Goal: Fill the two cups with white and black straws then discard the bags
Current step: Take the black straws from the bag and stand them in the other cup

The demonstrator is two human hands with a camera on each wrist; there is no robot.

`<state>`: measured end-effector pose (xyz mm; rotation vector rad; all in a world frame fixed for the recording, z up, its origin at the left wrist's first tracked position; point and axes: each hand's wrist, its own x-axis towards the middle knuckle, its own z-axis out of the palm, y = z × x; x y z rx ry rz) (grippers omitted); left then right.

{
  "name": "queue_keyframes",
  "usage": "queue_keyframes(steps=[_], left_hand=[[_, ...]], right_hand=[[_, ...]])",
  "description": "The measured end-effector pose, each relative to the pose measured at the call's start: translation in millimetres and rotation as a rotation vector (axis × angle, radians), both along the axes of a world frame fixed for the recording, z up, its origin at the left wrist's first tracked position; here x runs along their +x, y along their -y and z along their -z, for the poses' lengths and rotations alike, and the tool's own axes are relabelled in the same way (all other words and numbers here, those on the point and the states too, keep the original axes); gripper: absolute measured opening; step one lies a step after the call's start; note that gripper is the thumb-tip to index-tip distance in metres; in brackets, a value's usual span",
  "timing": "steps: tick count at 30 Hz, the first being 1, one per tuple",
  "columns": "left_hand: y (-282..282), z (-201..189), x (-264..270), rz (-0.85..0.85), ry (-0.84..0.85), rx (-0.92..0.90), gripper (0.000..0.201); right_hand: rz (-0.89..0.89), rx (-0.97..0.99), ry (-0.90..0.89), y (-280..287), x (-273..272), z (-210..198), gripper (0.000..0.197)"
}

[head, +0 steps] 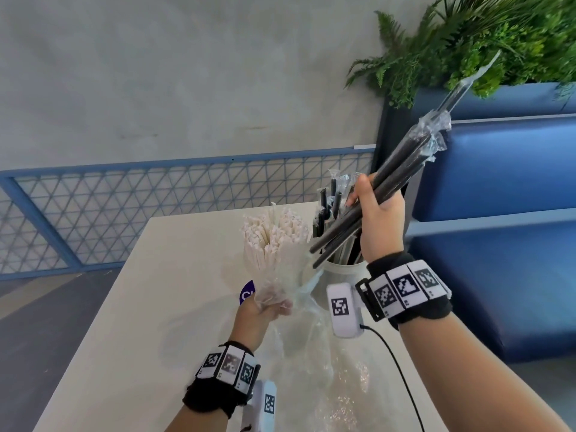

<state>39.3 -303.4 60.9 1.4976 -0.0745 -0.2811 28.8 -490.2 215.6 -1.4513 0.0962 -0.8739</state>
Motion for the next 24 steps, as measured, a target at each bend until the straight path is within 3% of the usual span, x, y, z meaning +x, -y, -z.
queue_keyframes(steps=[4, 8, 12, 15, 20, 24], left_hand=[[1, 0, -1, -0.036, 0.01, 0.019, 0.025], [-2, -7, -5, -0.019, 0.038, -0.067, 0.037], [-5, -13, -7, -0.046, 0.1, -0.133, 0.014], [-9, -16, -7, -0.091, 0.135, -0.147, 0.012], [-14, -24, -11, -0.096, 0.139, -0.182, 0.026], [-13, -27, -12, -0.108, 0.138, -0.193, 0.015]], right_hand=[[0.138, -0.115, -0.009, 6, 16, 5, 0.013], [0.104, -0.184, -0.098, 5, 28, 28, 0.019], [0.059, -0.199, -0.256, 3, 36, 55, 0.021], [-0.012, -0.183, -0.316, -2, 38, 64, 0.021], [0.077, -0.103, -0.24, -2, 40, 61, 0.017], [0.095, -0.155, -0.244, 2, 45, 60, 0.021]])
